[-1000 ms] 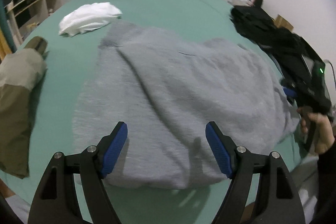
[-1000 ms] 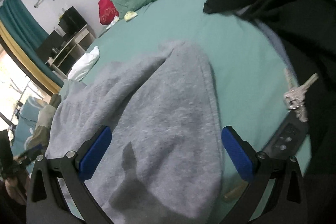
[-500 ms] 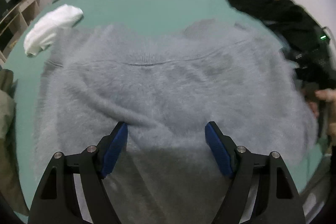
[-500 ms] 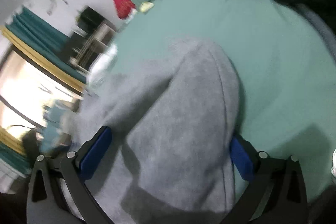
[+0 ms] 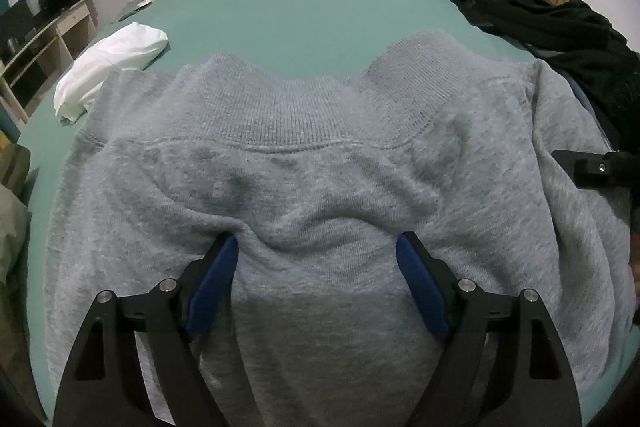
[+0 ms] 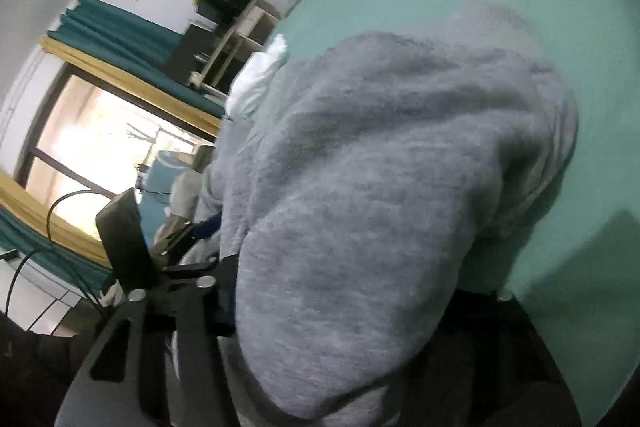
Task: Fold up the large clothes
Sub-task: 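Grasp the sweatshirt hem with the right gripper and lift it toward the collar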
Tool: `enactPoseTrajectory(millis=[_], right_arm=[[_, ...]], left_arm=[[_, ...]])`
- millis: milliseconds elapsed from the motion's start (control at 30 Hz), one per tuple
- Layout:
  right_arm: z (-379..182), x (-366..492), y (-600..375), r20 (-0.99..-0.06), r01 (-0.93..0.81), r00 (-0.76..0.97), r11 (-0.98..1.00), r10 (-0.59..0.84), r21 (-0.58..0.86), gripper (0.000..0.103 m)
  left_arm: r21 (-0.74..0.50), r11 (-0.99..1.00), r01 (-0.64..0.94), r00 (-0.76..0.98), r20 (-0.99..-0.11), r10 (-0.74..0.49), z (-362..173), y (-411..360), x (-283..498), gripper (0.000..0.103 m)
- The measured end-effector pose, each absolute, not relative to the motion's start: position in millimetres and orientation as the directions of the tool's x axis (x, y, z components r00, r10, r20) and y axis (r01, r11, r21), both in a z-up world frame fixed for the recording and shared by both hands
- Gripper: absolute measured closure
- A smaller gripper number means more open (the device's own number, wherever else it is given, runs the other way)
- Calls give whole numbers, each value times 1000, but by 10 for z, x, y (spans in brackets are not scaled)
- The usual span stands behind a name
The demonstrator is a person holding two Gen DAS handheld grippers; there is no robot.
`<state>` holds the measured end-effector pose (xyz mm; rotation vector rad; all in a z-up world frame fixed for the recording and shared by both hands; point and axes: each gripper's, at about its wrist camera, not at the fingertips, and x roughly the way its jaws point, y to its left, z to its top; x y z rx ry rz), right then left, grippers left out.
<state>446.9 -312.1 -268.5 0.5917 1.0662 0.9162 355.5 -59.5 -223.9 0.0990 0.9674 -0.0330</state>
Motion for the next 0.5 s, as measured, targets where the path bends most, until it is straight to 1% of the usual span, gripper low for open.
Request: enactPoseTrajectory(millis=[67,133,233,300,400,500], right_arm=[[-2636,4460,-3105,-478,-326,201,519,855,790,55],[-2519,4420,-3113,-479,-327,229,531,847,782,57],[-2272,4299,-3085,-475,-348,269,545,838,763,59],[-2076,4191,-3029,-507,-379,300,589,808,714,59],[-1797,4018,-2904,-578,-429,352,675,736,600,60],[-1559,3915,-2726,-637,-429,399,748,660,506,60]], left_arm=[[70,995,73,559,-829,18,-2224,-604,3568,19],[66,995,72,539,-842,17,-2175,-609,3580,19],[-1,996,92,516,-855,-49,-1996,-532,3522,20],[-53,991,121,546,-830,-111,-1754,-392,3391,21],[-74,989,124,594,-793,-134,-1452,-104,3204,21],[-79,990,113,616,-777,-132,-1314,372,3060,21]])
